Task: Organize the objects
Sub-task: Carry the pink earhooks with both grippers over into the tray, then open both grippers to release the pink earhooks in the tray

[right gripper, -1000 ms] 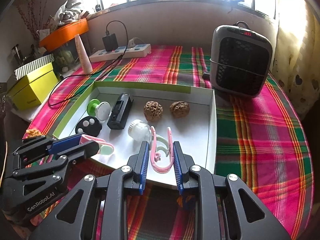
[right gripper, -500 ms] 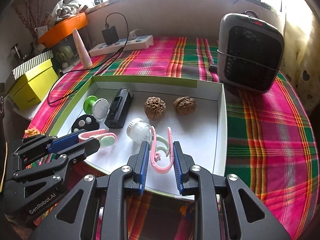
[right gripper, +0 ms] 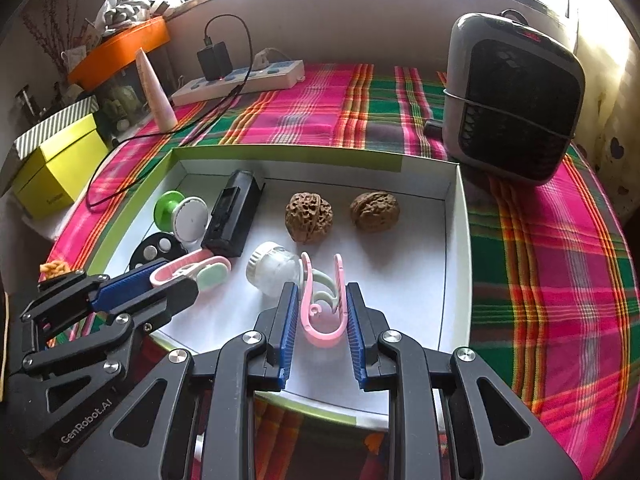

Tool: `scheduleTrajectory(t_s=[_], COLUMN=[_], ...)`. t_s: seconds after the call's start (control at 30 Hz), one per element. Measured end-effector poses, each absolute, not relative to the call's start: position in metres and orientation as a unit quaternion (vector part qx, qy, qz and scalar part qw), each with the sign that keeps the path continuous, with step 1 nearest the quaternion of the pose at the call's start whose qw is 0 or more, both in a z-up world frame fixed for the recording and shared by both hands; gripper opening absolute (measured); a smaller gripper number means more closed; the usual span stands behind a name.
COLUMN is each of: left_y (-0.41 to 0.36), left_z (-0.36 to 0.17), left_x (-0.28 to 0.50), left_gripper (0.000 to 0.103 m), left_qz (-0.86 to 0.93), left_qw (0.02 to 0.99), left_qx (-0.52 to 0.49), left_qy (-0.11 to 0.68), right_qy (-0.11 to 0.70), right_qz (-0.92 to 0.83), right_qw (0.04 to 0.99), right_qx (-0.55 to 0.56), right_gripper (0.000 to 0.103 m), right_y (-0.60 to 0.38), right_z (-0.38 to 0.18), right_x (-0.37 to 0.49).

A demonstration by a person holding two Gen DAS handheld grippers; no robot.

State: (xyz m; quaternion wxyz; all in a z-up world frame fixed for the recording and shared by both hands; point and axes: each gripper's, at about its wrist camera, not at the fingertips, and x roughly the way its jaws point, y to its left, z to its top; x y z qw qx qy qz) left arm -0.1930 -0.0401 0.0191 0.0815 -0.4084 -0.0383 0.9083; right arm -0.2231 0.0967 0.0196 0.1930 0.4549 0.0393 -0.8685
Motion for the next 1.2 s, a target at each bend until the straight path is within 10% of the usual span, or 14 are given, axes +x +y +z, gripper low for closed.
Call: scheduleTrajectory(t_s=[1.2], left_y=[-0.057], left_z=[0.015], left_x=[-0.196], left_gripper=[0.02], left_qz=[0.911], left_qw=[0.047], left_qx=[-0.409], left_qy=[-0.037], right_qy=[0.045], right_qz=[-0.864], right_qw=[0.223], right_qx=[0.45], right_gripper=[0.025], right_y=[0.071], right_z=[0.016], right_x=[-0.227])
